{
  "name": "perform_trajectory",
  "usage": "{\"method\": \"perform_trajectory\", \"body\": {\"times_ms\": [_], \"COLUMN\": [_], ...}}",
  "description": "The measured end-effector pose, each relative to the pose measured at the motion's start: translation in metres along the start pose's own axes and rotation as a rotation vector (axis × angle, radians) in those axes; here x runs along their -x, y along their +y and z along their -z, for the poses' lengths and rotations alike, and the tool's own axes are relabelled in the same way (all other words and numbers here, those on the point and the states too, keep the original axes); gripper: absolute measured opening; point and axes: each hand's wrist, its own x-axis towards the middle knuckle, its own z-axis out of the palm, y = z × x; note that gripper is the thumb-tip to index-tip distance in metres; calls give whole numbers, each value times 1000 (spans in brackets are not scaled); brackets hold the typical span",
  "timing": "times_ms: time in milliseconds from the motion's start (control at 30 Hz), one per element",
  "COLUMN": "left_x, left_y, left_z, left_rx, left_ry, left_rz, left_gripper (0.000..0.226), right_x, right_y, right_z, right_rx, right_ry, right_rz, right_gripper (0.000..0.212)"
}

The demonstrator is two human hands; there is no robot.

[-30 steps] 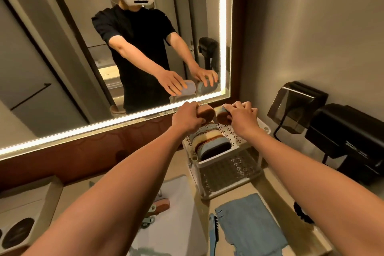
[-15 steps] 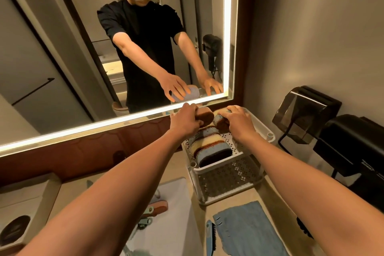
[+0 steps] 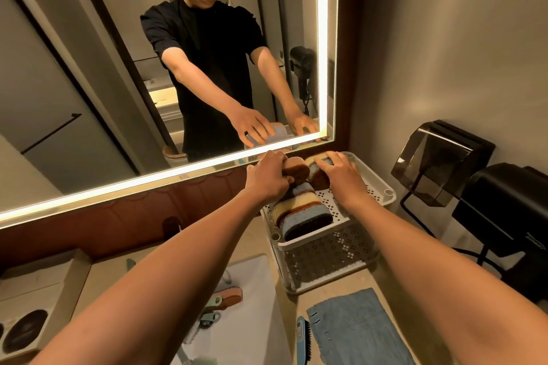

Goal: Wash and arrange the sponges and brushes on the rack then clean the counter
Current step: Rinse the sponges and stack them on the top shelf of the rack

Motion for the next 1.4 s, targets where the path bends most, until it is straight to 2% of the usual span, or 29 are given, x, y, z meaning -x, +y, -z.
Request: {"method": "perform_trajectory", "body": {"times_ms": [233, 300, 400, 467, 567, 633, 733, 867, 967, 1033, 1167, 1400], "left_x": [-2, -4, -8, -11, -13, -15, -17, -17, -17, -15, -10, -11], "left_y": [10, 17, 30, 40, 53, 60, 67, 64, 55, 48, 40, 39], "left_z": [-2, -4, -10, -16, -29, -40, -52, -62, -67, -70, -78, -88], "left_rx": [3, 3, 21, 29, 50, 70, 108, 158, 5, -81, -127, -224], "left_ry": [1, 0, 29, 54, 23, -8, -54, -100, -126, -174, -220, -277], "left_rz": [-51, -58, -72, -95, -120, -130, -124, -92, -84, -76, -87, -46], "left_gripper": [38, 39, 39, 37, 33, 38, 48, 51, 51, 60, 79, 87], "right_x": [1, 3, 7, 10, 18, 23, 26, 25, 23, 23, 23, 24], "right_y": [-5, -2, 0, 3, 5, 7, 15, 26, 29, 28, 27, 25], "right_z": [-4, 1, 12, 21, 30, 30, 25, 19, 13, 8, 4, 1], "right_rx": [-99, -147, -223, -330, -362, -350, -385, -424, -402, -400, -393, -340], "right_ry": [-59, -19, 143, 171, 92, 75, 67, 8, -44, -71, -76, -178], "right_rz": [-38, -48, -61, -80, -7, 33, -3, -69, -107, -124, -133, -181], "right_gripper": [77, 75, 70, 68, 75, 74, 68, 68, 74, 77, 77, 78]}}
